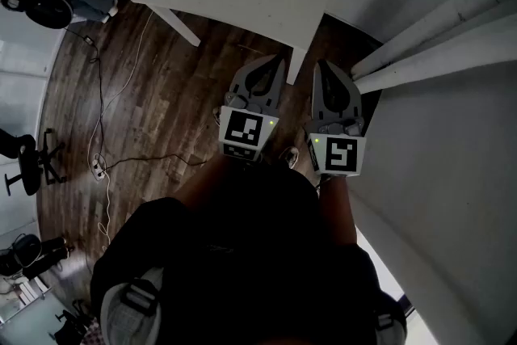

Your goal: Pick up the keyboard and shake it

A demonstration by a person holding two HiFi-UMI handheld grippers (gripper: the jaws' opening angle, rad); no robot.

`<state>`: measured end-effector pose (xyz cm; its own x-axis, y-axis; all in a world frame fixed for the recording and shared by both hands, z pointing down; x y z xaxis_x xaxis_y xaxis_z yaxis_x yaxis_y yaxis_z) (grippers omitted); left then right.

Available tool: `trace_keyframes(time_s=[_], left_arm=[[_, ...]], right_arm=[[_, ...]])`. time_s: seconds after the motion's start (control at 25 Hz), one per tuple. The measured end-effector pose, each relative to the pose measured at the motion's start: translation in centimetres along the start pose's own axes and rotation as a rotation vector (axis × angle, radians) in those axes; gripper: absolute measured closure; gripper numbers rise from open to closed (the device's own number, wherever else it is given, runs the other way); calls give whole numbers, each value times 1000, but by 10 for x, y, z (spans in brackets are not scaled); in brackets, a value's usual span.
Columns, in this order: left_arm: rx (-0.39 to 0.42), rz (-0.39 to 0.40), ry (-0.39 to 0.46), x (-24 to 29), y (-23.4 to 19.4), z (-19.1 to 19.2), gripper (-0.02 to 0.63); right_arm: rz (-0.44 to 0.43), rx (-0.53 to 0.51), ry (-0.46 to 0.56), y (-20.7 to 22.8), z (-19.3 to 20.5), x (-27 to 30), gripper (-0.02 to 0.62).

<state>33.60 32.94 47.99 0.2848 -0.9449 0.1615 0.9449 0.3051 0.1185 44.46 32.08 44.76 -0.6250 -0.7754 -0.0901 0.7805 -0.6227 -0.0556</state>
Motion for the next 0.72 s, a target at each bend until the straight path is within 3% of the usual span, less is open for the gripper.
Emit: trace_keyframes(time_s=[0.32,0.72], left_arm=[[26,3,-56,-7,-14,21,603],[-5,-157,-117,-37,-73,35,603]], right_arm=[[-122,57,19,-24,13,20,574],[-317,55,-6,-82,22,70,574]])
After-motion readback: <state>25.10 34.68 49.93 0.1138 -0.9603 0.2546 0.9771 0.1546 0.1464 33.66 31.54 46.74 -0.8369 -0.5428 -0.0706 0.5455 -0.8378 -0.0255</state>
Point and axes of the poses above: the fingertips, and each gripper's own axes: x forward along the fingers, y to its right, z out of its underside, the point moved 4 cm from there along -x, backward along the fingers, and after that the axes turned 4 degrees about x, right-handed, at the moved point
